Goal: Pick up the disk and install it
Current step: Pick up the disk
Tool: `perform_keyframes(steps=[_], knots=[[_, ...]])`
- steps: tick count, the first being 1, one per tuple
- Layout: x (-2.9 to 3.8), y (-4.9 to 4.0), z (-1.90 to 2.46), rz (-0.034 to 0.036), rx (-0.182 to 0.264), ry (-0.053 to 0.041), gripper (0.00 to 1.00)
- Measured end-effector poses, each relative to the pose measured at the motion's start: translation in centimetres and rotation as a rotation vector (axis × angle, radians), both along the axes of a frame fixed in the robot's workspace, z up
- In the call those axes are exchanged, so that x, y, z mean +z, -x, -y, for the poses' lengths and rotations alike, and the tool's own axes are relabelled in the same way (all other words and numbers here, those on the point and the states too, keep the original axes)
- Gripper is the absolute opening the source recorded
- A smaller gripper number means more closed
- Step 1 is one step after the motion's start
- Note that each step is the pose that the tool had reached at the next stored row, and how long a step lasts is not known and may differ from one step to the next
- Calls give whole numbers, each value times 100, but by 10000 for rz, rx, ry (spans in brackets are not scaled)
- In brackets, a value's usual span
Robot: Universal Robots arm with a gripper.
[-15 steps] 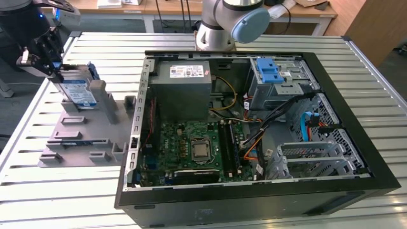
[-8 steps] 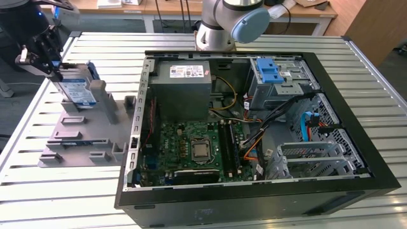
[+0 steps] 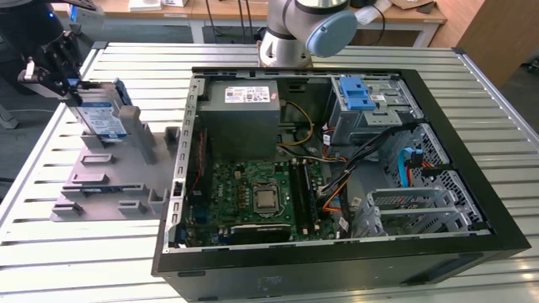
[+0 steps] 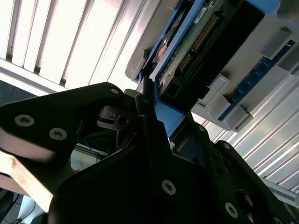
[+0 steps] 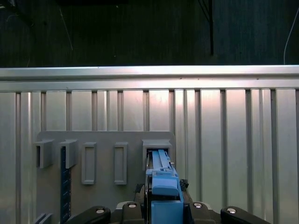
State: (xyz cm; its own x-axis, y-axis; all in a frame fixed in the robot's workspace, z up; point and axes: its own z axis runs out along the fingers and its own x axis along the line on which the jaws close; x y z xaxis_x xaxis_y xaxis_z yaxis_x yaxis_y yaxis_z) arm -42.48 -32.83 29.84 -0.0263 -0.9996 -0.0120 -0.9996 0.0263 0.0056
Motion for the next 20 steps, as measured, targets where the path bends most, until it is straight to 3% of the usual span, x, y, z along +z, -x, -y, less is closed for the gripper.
perform_keyframes(steps=[9, 20], knots=[[25, 0, 0, -2, 0, 1, 36], [124, 1, 0, 1, 1, 0, 36]])
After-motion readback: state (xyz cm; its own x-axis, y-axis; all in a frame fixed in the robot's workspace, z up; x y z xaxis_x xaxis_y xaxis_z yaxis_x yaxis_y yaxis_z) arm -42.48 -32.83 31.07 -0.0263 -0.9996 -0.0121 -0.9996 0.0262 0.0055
